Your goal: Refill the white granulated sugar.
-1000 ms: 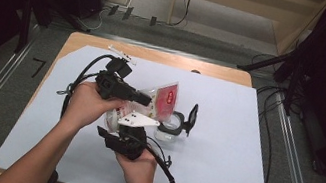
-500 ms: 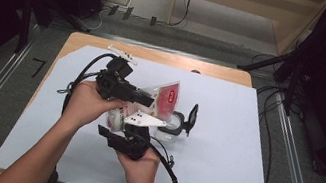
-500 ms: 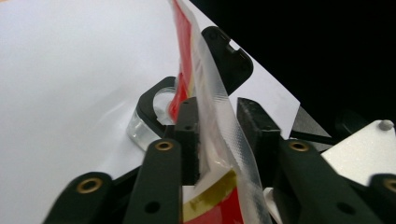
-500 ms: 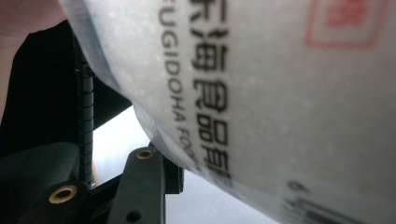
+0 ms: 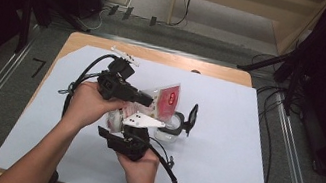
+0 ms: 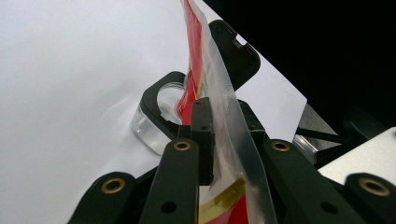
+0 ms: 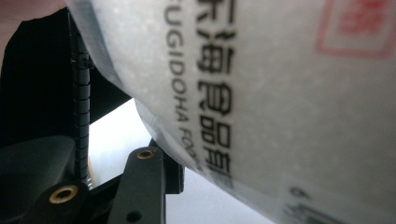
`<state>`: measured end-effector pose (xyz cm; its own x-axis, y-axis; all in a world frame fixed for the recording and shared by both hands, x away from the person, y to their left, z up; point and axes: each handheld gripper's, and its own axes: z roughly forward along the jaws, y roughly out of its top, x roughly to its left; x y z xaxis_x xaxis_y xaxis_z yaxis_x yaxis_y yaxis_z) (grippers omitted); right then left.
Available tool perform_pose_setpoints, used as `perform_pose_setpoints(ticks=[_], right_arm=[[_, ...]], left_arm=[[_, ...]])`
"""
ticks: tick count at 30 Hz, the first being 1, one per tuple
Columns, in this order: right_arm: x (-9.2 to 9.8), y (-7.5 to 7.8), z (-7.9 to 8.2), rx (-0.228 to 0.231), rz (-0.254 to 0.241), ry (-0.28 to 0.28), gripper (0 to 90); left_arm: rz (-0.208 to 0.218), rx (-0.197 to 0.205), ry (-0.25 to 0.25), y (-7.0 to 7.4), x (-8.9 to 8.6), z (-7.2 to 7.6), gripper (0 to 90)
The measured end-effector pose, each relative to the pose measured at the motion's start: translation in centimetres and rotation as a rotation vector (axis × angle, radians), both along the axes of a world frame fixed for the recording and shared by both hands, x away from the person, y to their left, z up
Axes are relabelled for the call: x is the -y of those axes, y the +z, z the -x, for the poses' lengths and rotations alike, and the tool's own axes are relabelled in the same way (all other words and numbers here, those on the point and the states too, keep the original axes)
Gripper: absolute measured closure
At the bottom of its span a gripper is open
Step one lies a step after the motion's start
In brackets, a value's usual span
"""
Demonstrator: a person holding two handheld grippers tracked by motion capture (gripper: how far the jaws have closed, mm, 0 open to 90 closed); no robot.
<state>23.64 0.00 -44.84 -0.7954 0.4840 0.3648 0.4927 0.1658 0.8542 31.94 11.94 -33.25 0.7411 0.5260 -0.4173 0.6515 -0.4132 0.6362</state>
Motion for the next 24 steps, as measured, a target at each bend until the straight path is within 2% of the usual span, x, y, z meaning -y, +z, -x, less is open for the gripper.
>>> perform_pose_setpoints(ticks=[14, 19, 24], right_arm=[[-0.05, 0.14, 0.09, 0.000, -0.010, 0.006, 62.5], [-0.07, 0.13, 0.10, 0.003, -0.008, 0.004, 62.4], [-0.11, 0.17, 0.15, 0.002, -0.011, 0.002, 62.3]], left_arm=[[0.016, -0.003, 0.003, 0.11, 0.15, 0.00, 81.3], [0.006, -0.006, 0.002, 0.17, 0.12, -0.07, 81.3], [0.005, 0.009, 0.003, 0.22, 0.28, -0.02, 82.2]])
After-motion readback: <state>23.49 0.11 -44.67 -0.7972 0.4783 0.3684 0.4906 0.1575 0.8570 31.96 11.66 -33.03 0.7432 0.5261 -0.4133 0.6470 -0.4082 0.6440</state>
